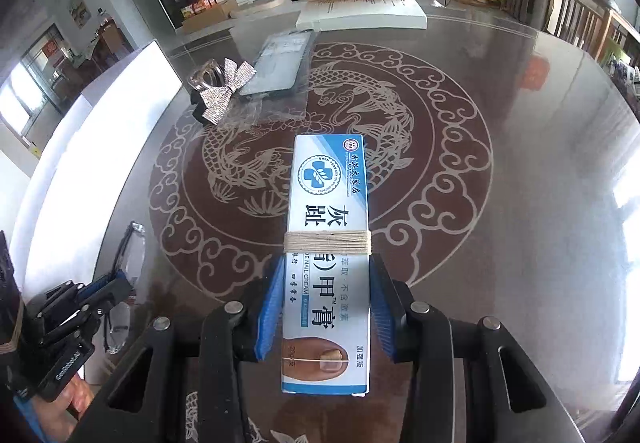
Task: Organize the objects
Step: 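Lift the glasses and ointment box and carry them toward the white bin, then lower both tools into the bin and open both grippers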
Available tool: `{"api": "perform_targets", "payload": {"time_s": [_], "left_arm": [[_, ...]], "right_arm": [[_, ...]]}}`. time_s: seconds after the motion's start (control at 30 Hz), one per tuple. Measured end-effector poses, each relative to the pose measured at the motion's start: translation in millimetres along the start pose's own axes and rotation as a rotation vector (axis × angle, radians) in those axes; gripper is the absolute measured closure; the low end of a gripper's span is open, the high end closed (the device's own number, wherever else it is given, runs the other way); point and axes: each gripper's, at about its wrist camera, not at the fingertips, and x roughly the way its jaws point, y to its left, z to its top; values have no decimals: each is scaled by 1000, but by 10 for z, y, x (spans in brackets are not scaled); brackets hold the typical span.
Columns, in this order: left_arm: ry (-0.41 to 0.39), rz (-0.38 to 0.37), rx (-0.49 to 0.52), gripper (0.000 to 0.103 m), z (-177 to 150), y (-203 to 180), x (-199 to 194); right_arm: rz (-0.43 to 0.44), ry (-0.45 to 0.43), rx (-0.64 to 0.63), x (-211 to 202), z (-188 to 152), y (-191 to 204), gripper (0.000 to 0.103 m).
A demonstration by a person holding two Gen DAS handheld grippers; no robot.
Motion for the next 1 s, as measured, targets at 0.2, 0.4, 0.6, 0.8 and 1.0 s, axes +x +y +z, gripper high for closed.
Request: {"api": "perform_targets", "payload": {"time_s": [0.2,0.4,0.6,0.8,1.0], "left_arm": [[-73,-32,1,92,98,-57,-437],[-151,28,-12,92,316,56,-1022],[-261,193,-52,92,478,483,-1678],[-239,444,-103,92,373,1153,-1893],[-146,578,-133,92,144,1607,-1787]], "right_arm": [[83,-55,-50,-324,116,324,62],[198,-95,-121,-498,241,916,62],[352,-102,-191,-669,361,1645,62],[494,-60,-276,-600,426,2514,62],[540,34,-354,-206,177,3176,62]]}}
